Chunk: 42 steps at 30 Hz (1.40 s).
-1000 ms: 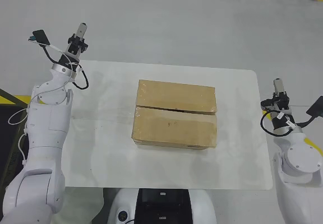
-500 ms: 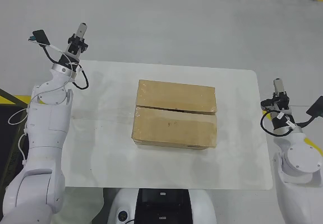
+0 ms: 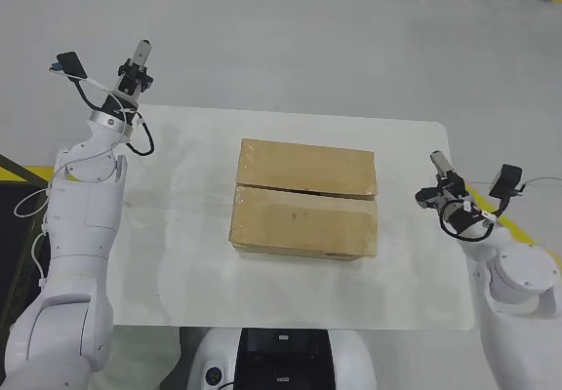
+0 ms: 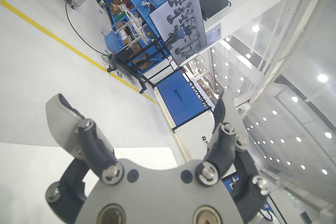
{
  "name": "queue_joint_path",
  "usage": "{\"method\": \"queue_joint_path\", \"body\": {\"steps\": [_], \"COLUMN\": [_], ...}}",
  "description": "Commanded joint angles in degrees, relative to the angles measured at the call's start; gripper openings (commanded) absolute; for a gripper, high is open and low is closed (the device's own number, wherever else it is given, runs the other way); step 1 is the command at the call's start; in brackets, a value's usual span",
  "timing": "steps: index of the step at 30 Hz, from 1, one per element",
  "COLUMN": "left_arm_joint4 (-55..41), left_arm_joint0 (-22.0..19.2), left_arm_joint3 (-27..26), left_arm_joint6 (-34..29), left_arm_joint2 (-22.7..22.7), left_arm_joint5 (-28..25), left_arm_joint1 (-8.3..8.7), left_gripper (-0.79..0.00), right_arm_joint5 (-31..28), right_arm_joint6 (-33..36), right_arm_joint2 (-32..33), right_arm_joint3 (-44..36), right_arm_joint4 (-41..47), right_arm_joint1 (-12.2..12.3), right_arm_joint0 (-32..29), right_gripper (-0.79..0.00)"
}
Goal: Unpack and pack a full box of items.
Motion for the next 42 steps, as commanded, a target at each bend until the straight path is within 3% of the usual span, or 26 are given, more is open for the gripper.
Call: {"method": "queue_joint_path", "body": {"steps": [1,9,24,33,42], "left_arm_joint4": [0.0,0.0,0.0,0.0,0.0], "left_arm_joint0": [0.0,0.0,0.0,0.0,0.0], "left_arm_joint3": [0.01,0.01,0.01,0.01,0.01], "left_arm_joint6": [0.0,0.0,0.0,0.0,0.0], "left_arm_joint2": [0.0,0.0,0.0,0.0,0.0], "left_arm_joint5": [0.0,0.0,0.0,0.0,0.0], "left_arm_joint1": [0.0,0.0,0.0,0.0,0.0], "left_gripper": [0.0,0.0,0.0,0.0,0.0], "right_arm_joint5": [-0.19,-1.78,-12.94,-17.79,-21.46], "right_arm_joint6": [2.61,14.83,31.16,32.52,28.68], "right_arm_joint2": [0.3,0.79,0.85,-0.71,-2.03], "right_arm_joint3": [0.03,2.77,7.66,8.71,9.62], "right_arm_joint4": [0.16,1.84,10.58,10.77,9.12], "right_arm_joint1": [0.22,1.25,2.48,2.92,3.16], "right_arm_joint0": [-0.03,1.41,1.68,1.49,1.58], "right_gripper": [0.0,0.0,0.0,0.0,0.0]}}
